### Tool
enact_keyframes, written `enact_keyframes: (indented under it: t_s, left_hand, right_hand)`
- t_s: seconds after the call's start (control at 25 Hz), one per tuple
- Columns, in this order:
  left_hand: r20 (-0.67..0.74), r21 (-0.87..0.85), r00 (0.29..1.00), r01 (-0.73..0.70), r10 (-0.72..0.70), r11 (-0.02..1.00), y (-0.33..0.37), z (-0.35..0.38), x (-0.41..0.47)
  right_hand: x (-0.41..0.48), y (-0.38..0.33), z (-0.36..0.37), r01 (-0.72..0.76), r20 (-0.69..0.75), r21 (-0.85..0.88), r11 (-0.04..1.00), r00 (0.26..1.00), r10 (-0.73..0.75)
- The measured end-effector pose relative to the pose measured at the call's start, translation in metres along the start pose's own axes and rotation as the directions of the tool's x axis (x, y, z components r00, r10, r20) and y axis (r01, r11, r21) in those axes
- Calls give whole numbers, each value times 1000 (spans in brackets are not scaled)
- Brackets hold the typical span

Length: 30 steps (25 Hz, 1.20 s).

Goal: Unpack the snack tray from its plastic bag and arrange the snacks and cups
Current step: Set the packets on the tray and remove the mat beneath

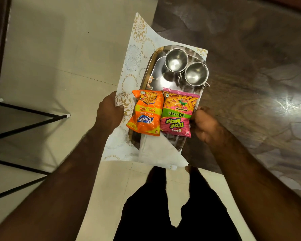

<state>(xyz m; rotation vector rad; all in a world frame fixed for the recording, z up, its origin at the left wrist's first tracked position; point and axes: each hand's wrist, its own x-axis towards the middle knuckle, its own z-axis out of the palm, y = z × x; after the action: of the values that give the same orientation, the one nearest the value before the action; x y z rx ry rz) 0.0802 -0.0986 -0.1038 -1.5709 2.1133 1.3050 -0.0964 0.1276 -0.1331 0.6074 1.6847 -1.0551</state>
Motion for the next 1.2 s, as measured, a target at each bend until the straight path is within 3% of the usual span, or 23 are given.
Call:
enact_keyframes:
  t_s: [0.28,0.48,0.72,0.92,1.08,1.2]
  left_hand:
    - [-193,115,980,-16,38,993,-1,-66,1]
    - [-201,252,977,-23,75,967,2,-117,-6]
    - [-162,275,981,-60,107,959,8,-146,-35]
    - [-204,309,972,-46,113,950,7,-174,-54]
    - [-240,284,962,-56,128,957,12,-202,-66]
    - [-240,278,960,-74,144,958,22,-213,-81]
  right_hand:
    - [-4,-1,-3,17,19,78,997,1000,-19]
    - [-14,-9,3,62,-16,34,997,998,-62]
    - [-23,-10,1,31,-31,-82,996,999,-34]
    - [-25,-11,-1,65,-134,-249,966,986,-101]
    - [-39,-22,-7,73,-191,-288,955,973,-131]
    - [-72,-52,-19,213,-360,-330,920,872,-331]
